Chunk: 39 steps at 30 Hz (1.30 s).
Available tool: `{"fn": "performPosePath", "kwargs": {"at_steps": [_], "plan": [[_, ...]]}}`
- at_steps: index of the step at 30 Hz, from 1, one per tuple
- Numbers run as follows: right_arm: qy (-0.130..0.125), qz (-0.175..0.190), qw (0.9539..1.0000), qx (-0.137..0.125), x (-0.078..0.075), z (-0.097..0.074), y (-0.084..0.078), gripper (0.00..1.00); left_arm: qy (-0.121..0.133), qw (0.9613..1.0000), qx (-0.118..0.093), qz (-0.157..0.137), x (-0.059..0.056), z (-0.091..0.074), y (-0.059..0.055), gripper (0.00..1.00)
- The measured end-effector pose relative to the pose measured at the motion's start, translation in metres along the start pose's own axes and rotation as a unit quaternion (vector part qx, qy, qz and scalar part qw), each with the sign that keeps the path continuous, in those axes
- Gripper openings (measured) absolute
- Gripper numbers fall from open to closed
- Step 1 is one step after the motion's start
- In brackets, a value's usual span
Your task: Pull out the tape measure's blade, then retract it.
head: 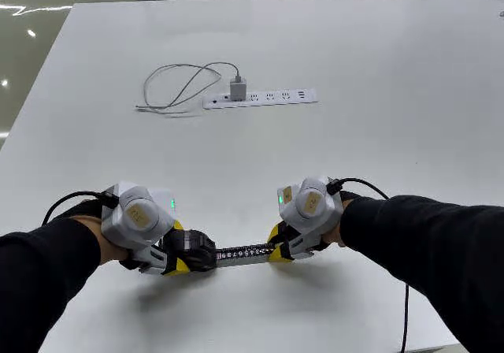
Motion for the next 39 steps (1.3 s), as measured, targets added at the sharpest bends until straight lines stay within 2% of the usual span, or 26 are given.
{"fn": "performPosePath", "kwargs": {"at_steps": [39], "plan": [[-0.005,0.007,1.0,0.003,0.0,-0.011,-0.017,0.09,0.001,1.0,-0.002,0.002,0.0,0.0,0.0,0.31]]}}
Point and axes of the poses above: the centre of the closed fingertips' face, and the gripper's own axes: z roughly forward along the fingers, x roughly to its left, y roughly out of its top, the point moved 6 cm from there along -z, roughly backward along the fingers, and after that the axes turned 6 degrees about -z, right-handed, at the moved point
